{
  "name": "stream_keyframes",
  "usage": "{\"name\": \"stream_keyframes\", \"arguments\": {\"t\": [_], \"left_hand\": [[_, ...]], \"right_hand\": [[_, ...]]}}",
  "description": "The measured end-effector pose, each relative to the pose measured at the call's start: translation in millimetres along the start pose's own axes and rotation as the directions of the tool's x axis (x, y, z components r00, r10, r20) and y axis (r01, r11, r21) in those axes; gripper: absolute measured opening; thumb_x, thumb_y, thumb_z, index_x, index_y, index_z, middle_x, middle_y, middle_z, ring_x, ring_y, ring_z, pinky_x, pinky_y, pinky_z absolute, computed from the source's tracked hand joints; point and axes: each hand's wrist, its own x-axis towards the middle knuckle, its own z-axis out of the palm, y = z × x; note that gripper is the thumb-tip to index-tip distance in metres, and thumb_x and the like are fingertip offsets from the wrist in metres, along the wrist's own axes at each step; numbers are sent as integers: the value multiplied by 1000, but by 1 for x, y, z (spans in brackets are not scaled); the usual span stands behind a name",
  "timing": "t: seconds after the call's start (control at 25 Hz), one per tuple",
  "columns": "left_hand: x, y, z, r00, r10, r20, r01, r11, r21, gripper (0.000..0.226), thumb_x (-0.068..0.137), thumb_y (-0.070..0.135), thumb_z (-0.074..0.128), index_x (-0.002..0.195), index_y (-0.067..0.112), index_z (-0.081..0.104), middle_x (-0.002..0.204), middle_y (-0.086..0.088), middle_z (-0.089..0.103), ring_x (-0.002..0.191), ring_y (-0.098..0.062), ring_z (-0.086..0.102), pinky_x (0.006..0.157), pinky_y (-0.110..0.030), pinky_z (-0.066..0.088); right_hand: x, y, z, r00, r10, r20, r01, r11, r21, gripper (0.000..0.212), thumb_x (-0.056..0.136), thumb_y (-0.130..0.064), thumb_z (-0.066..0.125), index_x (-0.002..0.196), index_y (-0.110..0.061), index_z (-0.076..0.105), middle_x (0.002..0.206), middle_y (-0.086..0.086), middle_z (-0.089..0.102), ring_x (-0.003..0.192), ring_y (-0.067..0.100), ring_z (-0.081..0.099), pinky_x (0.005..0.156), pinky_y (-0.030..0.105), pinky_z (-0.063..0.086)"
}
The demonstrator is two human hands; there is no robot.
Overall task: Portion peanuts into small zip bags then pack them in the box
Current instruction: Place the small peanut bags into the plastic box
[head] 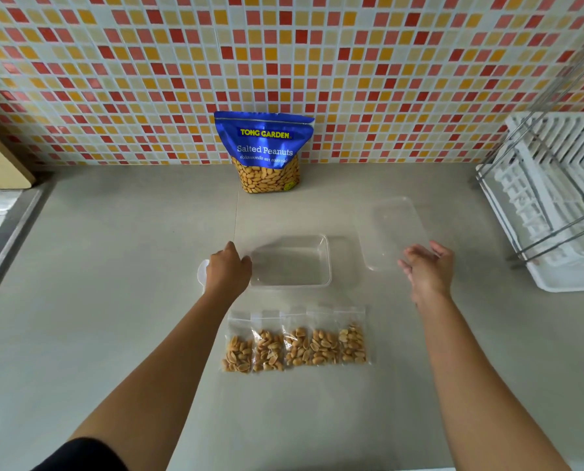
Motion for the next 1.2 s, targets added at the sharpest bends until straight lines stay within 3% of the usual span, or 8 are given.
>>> {"name": "stream_keyframes", "arguments": {"t": [0.12,0.24,0.6,0.68,0.84,0.92,1.04,1.2], "left_hand": [[3,-1,9,999,-35,9,35,999,12,22,93,15,43,103,-2,50,97,-20,58,82,-32,50,63,-34,34],[7,-1,15,998,-65,-7,64,998,-24,16,89,4,43,100,-4,51,91,-19,56,77,-30,48,60,-34,33],[7,4,16,997,-33,-64,31,999,-20,20,86,-7,41,102,-9,54,97,-24,59,72,-27,43,58,-32,32],[10,3,16,997,-24,-67,23,1000,-11,20,85,-8,41,100,-10,53,93,-24,58,72,-27,42,57,-33,31],[15,3,18,997,-13,-78,13,1000,-3,18,82,-11,40,94,-10,53,82,-20,52,70,-29,42,48,-30,25],[14,1,20,997,-14,-70,14,1000,2,18,81,-12,39,92,-10,53,84,-22,54,70,-30,42,49,-31,25],[14,0,22,998,-12,-67,12,1000,1,17,80,-12,40,90,-9,53,89,-25,59,70,-31,43,52,-33,28],[14,1,22,998,6,-68,-6,1000,2,17,83,-10,41,94,-10,53,91,-26,59,70,-29,42,56,-34,29]], "right_hand": [[6,20,4,999,-41,-30,32,969,-243,43,82,7,60,120,-3,42,83,2,56,63,6,58,70,33,50],[8,36,7,984,-180,2,144,781,-608,49,78,-9,72,118,3,47,101,17,67,89,25,66,83,32,45],[1,38,7,960,-240,145,235,403,-885,56,83,-31,67,125,0,47,129,25,46,121,40,43,104,38,29],[-10,35,7,971,-156,184,229,367,-901,54,85,-33,63,124,0,48,128,24,47,120,39,45,103,37,32],[-46,50,-5,950,173,261,235,155,-959,53,81,-41,64,113,0,57,120,21,58,113,34,56,92,34,45],[-61,63,-11,952,155,264,241,152,-959,47,82,-33,64,115,-1,54,121,19,55,115,35,53,95,34,42],[-67,74,-14,946,32,323,306,244,-920,25,84,-21,60,103,-4,60,112,16,59,108,33,54,91,33,40],[-70,70,-19,913,-165,373,400,534,-745,9,92,-12,52,99,-6,53,90,12,67,88,31,63,70,28,39]]}}
